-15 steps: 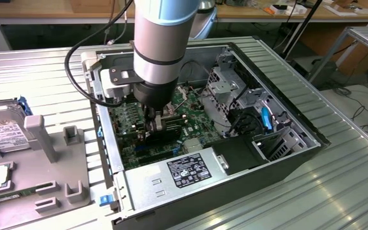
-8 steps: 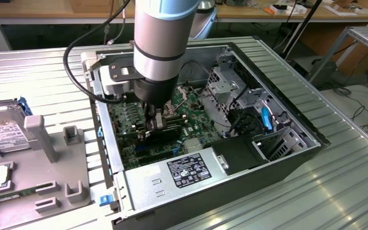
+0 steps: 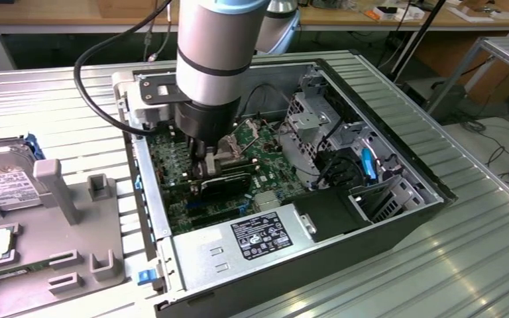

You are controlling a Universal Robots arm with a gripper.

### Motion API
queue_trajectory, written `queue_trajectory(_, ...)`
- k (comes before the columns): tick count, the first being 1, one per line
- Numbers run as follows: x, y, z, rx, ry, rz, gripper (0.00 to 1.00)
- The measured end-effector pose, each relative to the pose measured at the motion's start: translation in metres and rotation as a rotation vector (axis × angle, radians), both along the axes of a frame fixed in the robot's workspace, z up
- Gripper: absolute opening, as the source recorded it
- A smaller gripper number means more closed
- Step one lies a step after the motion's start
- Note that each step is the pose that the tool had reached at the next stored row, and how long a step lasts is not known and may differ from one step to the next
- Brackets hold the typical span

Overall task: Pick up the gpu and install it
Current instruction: 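Press down on the gpu until it lock into place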

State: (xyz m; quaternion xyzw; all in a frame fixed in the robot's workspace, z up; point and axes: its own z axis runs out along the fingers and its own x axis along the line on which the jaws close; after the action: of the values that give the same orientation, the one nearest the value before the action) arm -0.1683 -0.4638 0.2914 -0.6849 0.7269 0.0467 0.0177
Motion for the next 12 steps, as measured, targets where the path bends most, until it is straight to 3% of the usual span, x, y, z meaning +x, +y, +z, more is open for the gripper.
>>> queue_trajectory(8,-0.012,0.0000,0.0037,0.0003,0.0316,0.000,0.11)
queue_trajectory(12,-0.018,0.0000,0.0047,0.0003,0.0514,0.000,0.11)
